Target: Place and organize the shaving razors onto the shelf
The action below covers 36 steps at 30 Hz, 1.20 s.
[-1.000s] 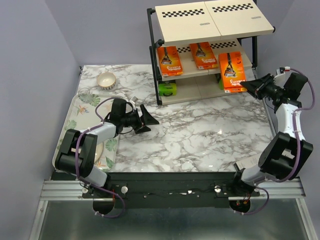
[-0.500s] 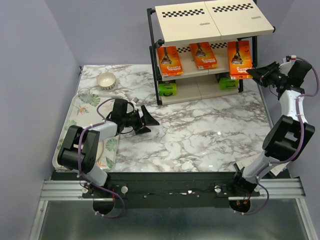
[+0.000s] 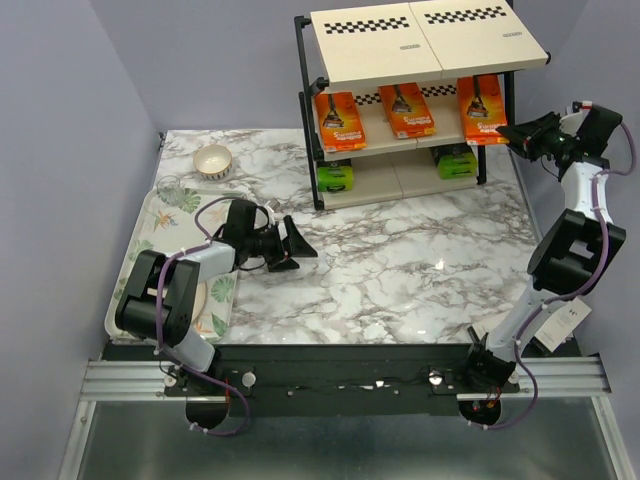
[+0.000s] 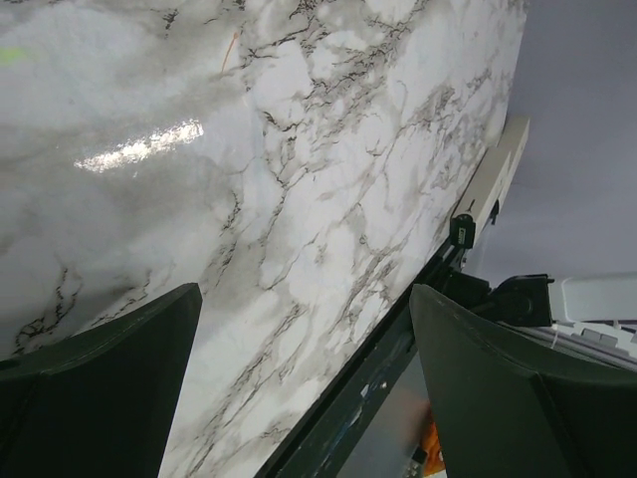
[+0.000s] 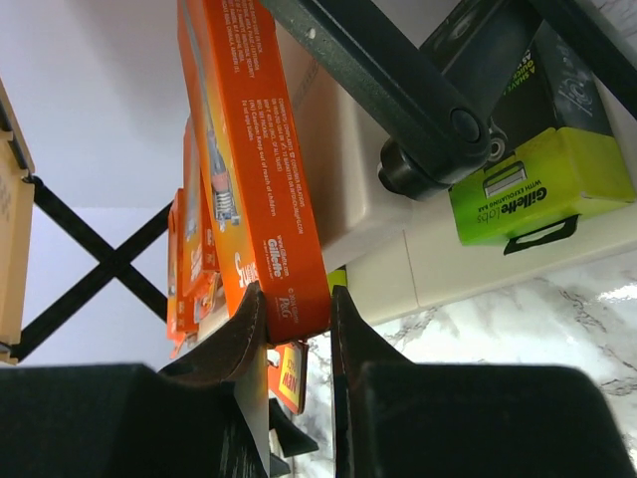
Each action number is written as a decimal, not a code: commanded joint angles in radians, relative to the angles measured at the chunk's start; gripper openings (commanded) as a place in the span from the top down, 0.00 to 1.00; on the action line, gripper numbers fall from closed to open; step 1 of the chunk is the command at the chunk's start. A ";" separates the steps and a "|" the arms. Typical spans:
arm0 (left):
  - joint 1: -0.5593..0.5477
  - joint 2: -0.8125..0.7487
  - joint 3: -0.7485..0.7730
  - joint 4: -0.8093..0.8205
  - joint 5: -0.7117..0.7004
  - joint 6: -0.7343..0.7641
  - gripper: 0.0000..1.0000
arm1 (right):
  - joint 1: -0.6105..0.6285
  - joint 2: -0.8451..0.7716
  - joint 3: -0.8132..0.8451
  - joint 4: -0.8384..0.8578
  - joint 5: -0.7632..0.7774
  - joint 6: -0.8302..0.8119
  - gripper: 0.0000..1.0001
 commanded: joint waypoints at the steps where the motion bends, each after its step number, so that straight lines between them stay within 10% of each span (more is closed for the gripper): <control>1: -0.014 0.012 0.026 -0.041 -0.023 0.061 0.05 | 0.011 0.028 0.067 0.017 -0.037 0.025 0.81; 23: -0.020 0.002 0.017 -0.035 -0.039 0.076 0.05 | 0.041 0.025 0.073 -0.058 -0.063 0.017 0.86; 32: -0.019 -0.008 0.014 -0.043 -0.042 0.075 0.05 | 0.034 0.048 0.157 -0.095 0.036 0.019 0.46; 36: -0.019 -0.012 0.012 -0.038 -0.043 0.072 0.05 | 0.031 0.020 0.114 -0.054 -0.003 0.022 0.13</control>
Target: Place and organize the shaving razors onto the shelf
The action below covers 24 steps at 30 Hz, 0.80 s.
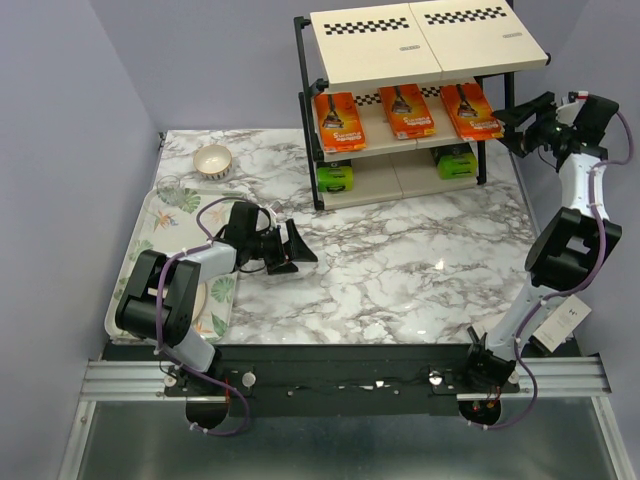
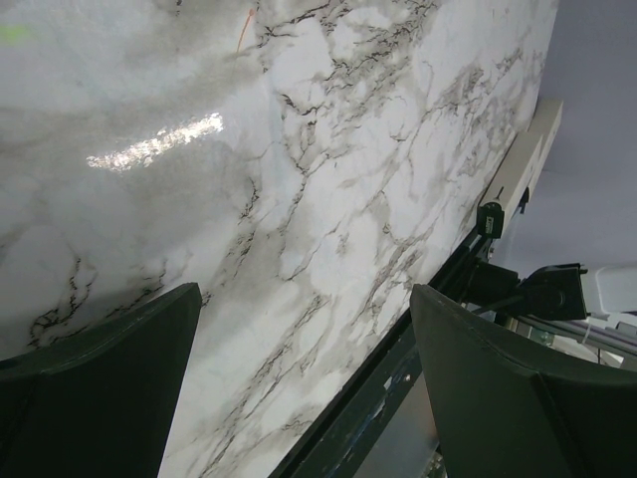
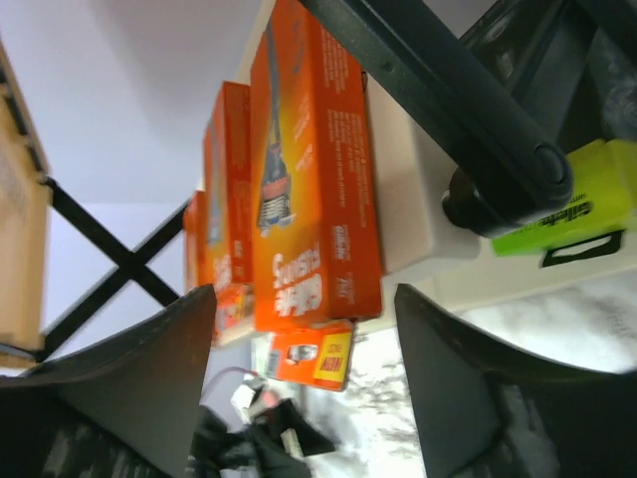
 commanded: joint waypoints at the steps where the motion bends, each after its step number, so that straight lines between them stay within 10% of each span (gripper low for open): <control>1: -0.005 -0.013 0.013 0.009 -0.019 -0.002 0.05 | -0.008 -0.040 -0.035 0.038 -0.018 -0.003 0.10; 7: -0.003 -0.008 0.022 0.011 -0.019 -0.006 0.05 | -0.010 -0.097 -0.145 0.059 -0.023 0.029 0.13; 24: -0.005 0.010 0.019 0.003 -0.028 0.015 0.05 | -0.001 -0.076 -0.162 0.137 -0.032 0.119 0.87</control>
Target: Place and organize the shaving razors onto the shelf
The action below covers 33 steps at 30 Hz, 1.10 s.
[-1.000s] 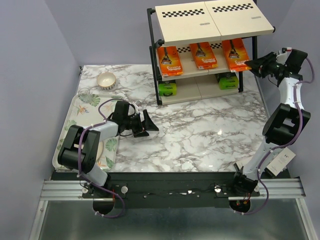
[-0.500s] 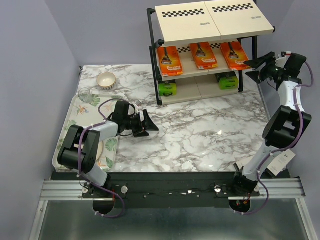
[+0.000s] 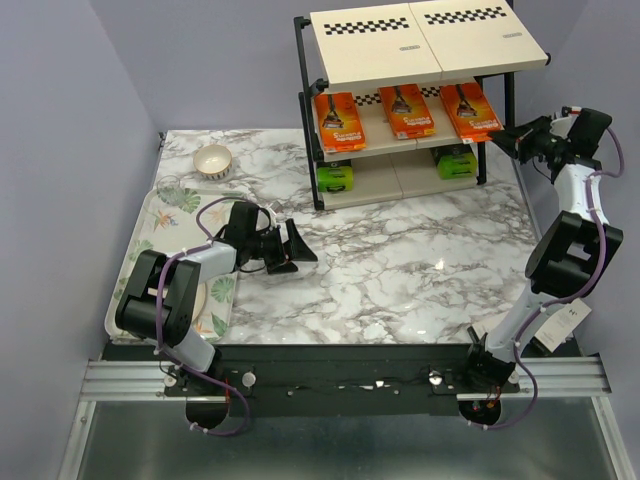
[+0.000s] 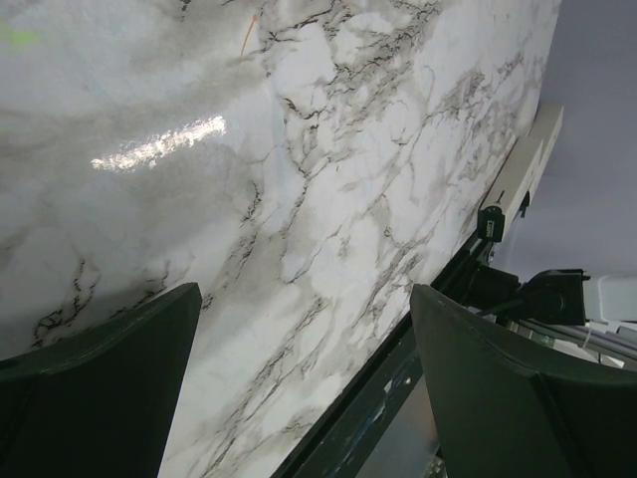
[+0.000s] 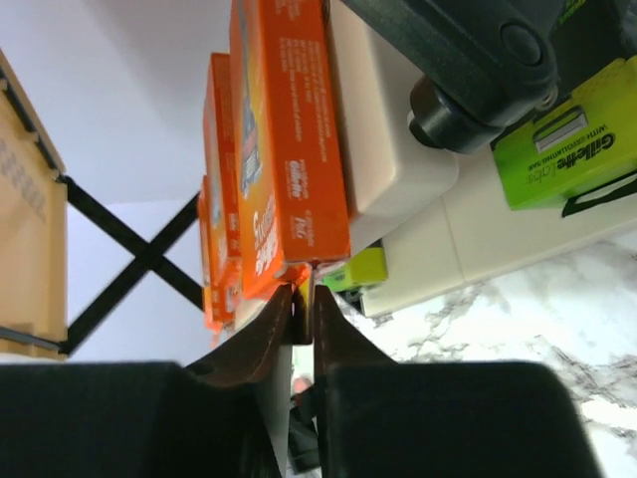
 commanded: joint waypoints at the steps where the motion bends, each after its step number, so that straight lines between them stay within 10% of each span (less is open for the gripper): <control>1: -0.005 0.012 0.024 -0.010 -0.021 0.025 0.05 | 0.001 -0.001 0.019 0.062 -0.012 0.047 0.91; 19: -0.061 0.027 0.067 -0.088 -0.041 0.097 0.05 | 0.003 0.108 0.127 0.082 0.061 0.110 0.98; 23: -0.065 0.021 0.068 -0.104 -0.049 0.112 0.05 | 0.004 0.131 0.167 0.076 0.070 0.103 0.64; 33: -0.068 0.013 0.085 -0.131 -0.110 0.118 0.02 | -0.017 -0.089 -0.126 0.188 -0.014 -0.087 0.24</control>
